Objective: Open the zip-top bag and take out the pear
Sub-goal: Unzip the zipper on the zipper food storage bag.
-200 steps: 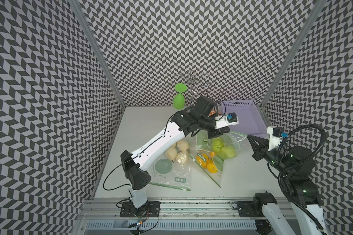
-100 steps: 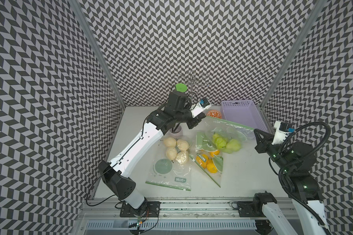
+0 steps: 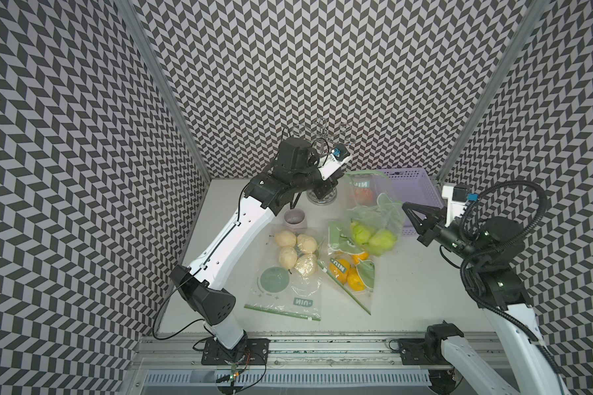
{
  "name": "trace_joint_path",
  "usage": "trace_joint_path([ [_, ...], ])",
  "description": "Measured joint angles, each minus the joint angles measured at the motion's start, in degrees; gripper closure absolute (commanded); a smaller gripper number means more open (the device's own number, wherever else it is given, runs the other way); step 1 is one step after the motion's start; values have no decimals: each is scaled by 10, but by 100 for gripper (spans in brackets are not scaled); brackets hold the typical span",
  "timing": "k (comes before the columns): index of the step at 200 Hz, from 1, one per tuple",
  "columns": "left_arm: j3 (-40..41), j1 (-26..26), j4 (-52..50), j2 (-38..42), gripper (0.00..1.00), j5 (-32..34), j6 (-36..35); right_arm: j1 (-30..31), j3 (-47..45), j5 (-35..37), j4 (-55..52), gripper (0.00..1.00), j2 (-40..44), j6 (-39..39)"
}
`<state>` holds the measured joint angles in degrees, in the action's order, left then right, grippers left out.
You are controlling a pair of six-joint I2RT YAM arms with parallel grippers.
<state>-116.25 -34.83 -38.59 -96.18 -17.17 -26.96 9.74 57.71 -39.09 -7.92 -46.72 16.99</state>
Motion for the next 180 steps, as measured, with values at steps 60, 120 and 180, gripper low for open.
trace_joint_path([
  [60, -48, 10, 8, 18, 100, 10, -3, 146, 90, 93, 34, 100, -129, -20],
  [120, 92, -53, 12, 69, 99, -1, -6, 189, -199, 169, 73, 100, 73, 246],
  [180, 189, -127, 43, 61, 99, -11, 4, 224, -284, 300, -101, 68, 257, 386],
])
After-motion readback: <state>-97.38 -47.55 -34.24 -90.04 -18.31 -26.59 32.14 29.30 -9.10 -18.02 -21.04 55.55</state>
